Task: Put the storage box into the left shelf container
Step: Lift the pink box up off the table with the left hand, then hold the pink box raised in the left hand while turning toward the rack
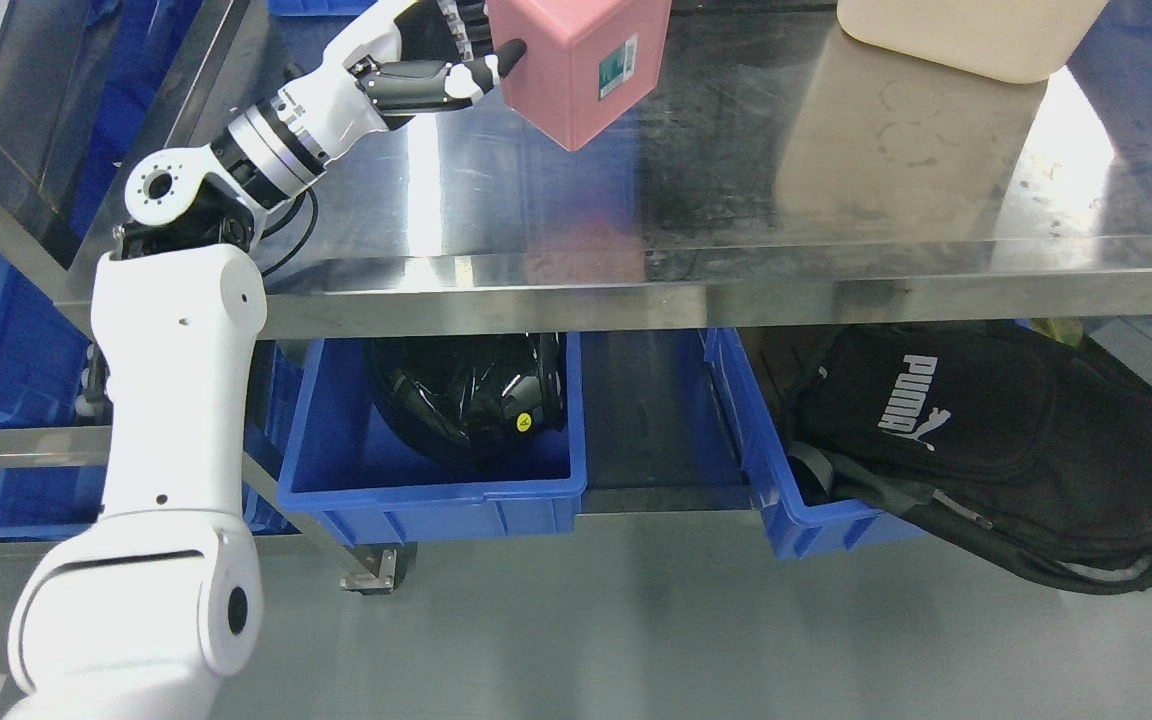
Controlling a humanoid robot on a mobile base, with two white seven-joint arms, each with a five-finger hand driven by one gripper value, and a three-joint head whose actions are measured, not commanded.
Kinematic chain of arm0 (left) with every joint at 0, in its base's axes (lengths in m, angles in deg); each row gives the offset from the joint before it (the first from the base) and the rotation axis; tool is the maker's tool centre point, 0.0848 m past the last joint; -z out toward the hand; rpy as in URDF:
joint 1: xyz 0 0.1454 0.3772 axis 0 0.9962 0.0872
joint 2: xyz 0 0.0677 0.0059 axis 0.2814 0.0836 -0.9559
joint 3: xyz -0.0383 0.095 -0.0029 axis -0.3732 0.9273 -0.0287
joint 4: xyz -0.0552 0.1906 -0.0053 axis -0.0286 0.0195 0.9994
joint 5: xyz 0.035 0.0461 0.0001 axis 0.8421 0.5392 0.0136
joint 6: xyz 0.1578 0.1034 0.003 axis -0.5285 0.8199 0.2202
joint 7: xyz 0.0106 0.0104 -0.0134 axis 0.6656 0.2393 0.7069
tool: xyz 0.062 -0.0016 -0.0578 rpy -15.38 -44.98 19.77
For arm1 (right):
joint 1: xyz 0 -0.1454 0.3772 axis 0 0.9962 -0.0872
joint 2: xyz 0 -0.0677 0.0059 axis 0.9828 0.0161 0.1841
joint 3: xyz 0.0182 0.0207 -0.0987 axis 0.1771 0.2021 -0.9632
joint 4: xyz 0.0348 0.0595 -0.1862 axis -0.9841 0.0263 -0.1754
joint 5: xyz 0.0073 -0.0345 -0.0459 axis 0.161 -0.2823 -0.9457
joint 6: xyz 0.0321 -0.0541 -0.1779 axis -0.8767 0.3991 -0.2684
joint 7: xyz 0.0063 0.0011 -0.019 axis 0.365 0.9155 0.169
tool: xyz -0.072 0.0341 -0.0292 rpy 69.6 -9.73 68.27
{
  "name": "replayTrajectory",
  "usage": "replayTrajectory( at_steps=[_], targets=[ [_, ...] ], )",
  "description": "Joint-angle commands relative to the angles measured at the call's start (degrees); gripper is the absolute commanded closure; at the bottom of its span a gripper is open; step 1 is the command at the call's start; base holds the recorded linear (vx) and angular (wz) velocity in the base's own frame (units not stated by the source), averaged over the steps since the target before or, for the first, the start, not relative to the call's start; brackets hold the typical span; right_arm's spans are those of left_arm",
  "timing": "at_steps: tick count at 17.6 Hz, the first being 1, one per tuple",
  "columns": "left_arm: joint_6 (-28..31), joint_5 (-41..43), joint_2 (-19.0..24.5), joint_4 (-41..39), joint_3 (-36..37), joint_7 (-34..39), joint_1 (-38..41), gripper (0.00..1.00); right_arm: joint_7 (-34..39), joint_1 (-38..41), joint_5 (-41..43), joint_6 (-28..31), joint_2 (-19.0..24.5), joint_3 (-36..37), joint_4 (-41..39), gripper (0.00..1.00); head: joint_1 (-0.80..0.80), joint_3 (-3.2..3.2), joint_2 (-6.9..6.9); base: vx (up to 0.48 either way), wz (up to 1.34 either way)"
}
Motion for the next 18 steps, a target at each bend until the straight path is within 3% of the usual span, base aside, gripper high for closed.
replayTrajectory(
  at_steps=[1, 3, 6, 8, 12, 18],
  targets=[
    [-0.9, -18.3, 0.0, -22.4, -0.8, 6.6, 12.3, 1.0, 0.0, 0.5, -0.1, 0.0, -1.0, 0.3, -1.0, 0.0, 0.0, 0.0, 0.0, 0.0, 0.0],
    [-6.1, -19.7, 0.0, -32.6, 5.6, 16.6, 18.9, 1.0, 0.0, 0.5, -0.1, 0.0, -1.0, 0.3, -1.0, 0.0, 0.0, 0.0, 0.0, 0.0, 0.0],
    [-15.2, -19.5, 0.0, -40.7, 18.0, 29.3, 28.2, 0.99, 0.0, 0.5, -0.1, 0.0, -1.0, 0.3, -1.0, 0.0, 0.0, 0.0, 0.0, 0.002, 0.02],
    [-20.1, -18.5, 0.0, -42.5, 23.1, 31.1, 33.1, 0.99, 0.0, 0.5, -0.1, 0.0, -1.0, 0.3, -1.0, 0.0, 0.0, 0.0, 0.0, 0.002, 0.08],
    [-25.3, -16.4, 0.0, -43.3, 26.3, 33.4, 42.0, 0.99, 0.0, 0.5, -0.1, 0.0, -1.0, 0.3, -1.0, 0.0, 0.0, 0.0, 0.0, -0.011, 0.27],
    [-27.3, -16.4, 0.0, -43.4, 26.2, 33.2, 45.7, 0.99, 0.0, 0.5, -0.1, 0.0, -1.0, 0.3, -1.0, 0.0, 0.0, 0.0, 0.01, -0.029, 1.06]
  ],
)
